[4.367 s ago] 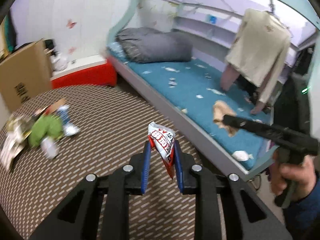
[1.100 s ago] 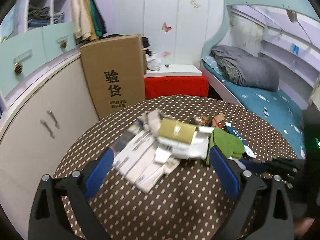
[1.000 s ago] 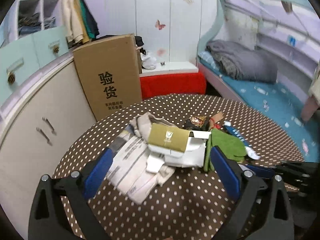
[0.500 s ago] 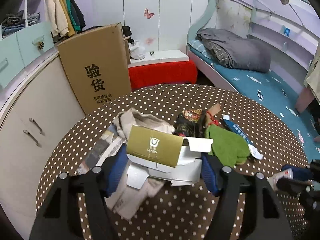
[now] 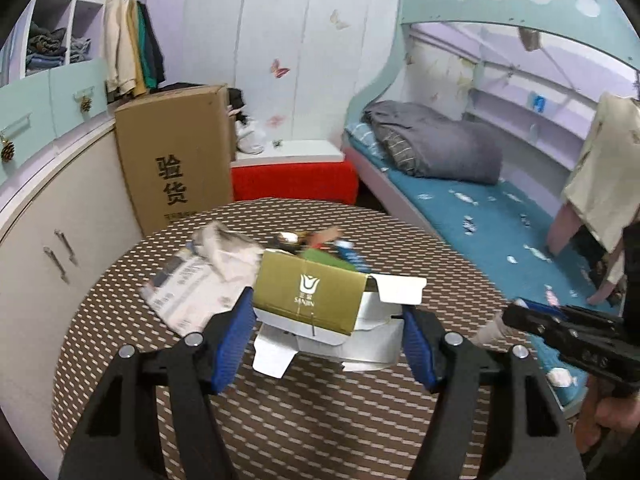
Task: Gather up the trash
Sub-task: 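Carry the olive-gold box and white cap to the clear bin and release them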
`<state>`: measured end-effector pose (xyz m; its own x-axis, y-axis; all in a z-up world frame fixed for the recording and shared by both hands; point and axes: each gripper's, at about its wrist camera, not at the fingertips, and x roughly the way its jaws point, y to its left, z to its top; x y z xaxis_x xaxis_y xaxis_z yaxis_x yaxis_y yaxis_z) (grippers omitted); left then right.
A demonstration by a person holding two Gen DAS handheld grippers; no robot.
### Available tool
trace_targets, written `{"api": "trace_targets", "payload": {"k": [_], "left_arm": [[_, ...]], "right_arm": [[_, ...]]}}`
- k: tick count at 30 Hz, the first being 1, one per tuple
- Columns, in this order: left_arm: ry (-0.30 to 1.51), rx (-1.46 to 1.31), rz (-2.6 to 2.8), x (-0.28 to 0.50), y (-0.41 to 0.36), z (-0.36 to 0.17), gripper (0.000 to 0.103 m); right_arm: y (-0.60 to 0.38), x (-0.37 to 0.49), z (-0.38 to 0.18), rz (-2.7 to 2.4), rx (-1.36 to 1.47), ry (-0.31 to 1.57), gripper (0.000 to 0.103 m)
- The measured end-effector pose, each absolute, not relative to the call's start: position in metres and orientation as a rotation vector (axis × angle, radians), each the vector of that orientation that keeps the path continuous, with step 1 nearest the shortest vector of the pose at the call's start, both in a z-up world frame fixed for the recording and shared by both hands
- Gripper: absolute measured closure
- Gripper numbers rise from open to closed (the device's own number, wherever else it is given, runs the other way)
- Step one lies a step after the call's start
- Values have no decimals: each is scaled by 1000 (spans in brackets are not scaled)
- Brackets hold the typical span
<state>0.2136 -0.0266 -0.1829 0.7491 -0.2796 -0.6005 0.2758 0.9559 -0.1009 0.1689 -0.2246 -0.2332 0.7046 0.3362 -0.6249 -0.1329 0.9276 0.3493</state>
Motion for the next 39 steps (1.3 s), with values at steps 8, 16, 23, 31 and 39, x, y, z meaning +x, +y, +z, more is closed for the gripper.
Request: {"api": "trace_targets", "payload": {"k": [8,16,23,31,39], "left_arm": [[650,9,-441,182,-102,-174,36],[660,82,-632,158,-205,-172,36],[736,179,-744,152,-289,-198,36],[845,282,-792,147,-354,-249,36],[954,416,-792,152,-397,-301,36]], "right_arm": [[-316,137,-223,136,418,673,78],[-421,99,-240,-91,517,655,78],[-477,81,-288,-212,614,721,78],[-506,79,-341,-252,688,804,78],[-522,89,-387,-261,758,877,78]]}}
